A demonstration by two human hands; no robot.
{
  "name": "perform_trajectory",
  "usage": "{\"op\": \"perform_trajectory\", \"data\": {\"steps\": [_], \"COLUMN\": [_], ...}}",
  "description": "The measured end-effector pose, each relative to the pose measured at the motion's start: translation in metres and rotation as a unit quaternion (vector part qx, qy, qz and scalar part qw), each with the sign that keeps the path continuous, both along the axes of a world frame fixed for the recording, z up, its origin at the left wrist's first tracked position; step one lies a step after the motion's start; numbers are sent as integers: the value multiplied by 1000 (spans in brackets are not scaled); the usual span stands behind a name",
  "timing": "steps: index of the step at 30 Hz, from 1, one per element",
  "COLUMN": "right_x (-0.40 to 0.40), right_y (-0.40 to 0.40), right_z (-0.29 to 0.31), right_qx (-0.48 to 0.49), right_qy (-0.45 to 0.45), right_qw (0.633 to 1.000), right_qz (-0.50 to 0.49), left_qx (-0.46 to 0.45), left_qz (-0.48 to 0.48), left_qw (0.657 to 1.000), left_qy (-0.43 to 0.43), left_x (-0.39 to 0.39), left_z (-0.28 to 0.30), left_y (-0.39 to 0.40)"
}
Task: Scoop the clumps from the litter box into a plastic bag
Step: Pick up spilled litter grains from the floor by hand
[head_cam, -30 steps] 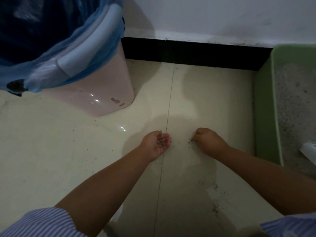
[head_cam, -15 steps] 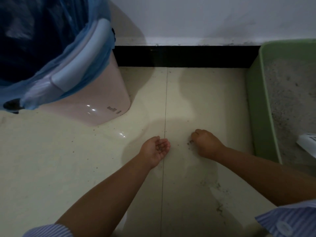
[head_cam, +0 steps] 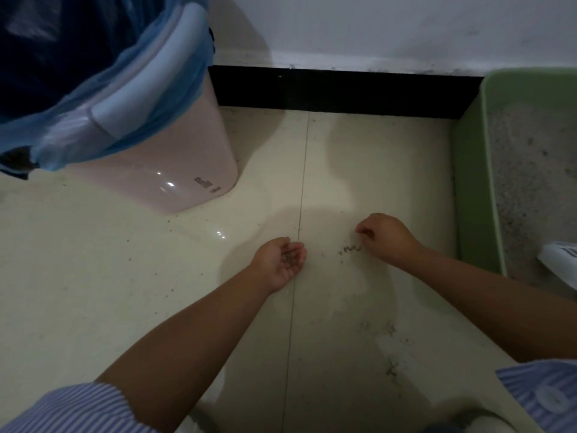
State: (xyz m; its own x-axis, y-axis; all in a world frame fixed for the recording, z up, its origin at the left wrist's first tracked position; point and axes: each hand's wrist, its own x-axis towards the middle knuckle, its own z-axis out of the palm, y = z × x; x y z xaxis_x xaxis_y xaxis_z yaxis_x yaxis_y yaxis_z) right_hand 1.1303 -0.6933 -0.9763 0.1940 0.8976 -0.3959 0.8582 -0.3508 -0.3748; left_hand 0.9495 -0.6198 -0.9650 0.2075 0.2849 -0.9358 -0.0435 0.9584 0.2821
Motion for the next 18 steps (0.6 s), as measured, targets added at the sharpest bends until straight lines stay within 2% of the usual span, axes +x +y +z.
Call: {"op": "perform_trajectory", "data": {"steps": [3,6,10,15,18], "right_x": [-21,-57,-66,-31,-12], "right_y": [-7,-5,-8,-33,-41], "right_z": [-9,-7,-14,-11,-17], "right_qx": [51,11,-19,-35,-6], "right_qy": [-3,-1,68,55,41], "right_qw": [989,980,987,989,992], "right_qz": [140,200,144,130,122], "left_qx": [10,20,28,25,25], "left_qz": [-3,-3,-10,-21,-27], "left_qw": [1000,999,999,999,999], "left_qy": [21,32,31,23,20], "left_x": [-8,-12,-13,-8,-4], "left_z": [-4,-9,-8,-11,-12], "left_y": [3,7,9,7,4]}}
